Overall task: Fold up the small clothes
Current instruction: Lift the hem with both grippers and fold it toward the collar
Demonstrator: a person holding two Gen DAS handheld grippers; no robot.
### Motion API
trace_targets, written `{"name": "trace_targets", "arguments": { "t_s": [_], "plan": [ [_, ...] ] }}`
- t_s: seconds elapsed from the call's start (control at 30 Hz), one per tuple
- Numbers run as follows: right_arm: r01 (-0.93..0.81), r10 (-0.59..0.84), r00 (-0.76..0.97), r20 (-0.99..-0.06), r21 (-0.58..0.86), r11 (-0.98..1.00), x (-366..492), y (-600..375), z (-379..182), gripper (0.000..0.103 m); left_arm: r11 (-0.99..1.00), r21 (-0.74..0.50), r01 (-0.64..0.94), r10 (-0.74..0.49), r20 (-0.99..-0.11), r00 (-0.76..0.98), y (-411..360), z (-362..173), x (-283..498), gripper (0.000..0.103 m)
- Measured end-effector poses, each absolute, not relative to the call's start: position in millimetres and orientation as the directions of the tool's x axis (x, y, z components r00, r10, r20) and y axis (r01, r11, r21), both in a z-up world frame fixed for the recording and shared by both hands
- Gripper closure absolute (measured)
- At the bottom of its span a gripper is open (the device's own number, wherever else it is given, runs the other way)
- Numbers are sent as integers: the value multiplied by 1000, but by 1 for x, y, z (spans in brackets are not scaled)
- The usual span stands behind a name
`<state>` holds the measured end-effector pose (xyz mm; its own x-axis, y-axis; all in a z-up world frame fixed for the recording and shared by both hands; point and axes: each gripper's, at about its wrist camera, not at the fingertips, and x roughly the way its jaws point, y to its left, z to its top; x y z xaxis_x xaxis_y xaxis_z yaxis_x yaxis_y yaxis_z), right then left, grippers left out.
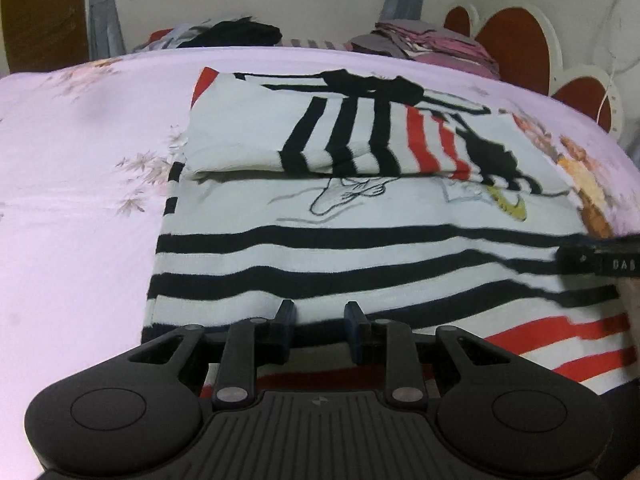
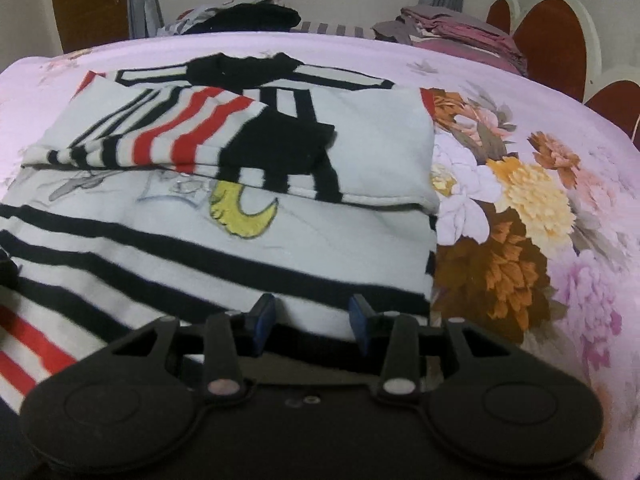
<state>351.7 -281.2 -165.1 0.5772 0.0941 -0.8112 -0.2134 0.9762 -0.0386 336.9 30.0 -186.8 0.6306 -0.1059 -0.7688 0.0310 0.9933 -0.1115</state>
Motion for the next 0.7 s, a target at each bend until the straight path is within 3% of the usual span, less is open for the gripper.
{"name": "trace_targets", "arguments": {
  "t_s": [0.27, 0.37, 0.7],
  "plan": [
    [-264, 172, 578, -798, 17, 964, 332, -217, -151, 62, 966, -179, 185, -257, -722, 642, -16, -177, 342, 76],
    [-263, 119, 556, -823, -39, 964, 321, -206, -163, 62, 968, -163, 193, -248, -764, 596, -15, -194, 333, 76],
    [-116, -60, 559, -827, -150, 982, 252, -260, -172, 56, 973, -164, 165, -231, -762, 605, 45, -195, 249, 76]
  ]
}}
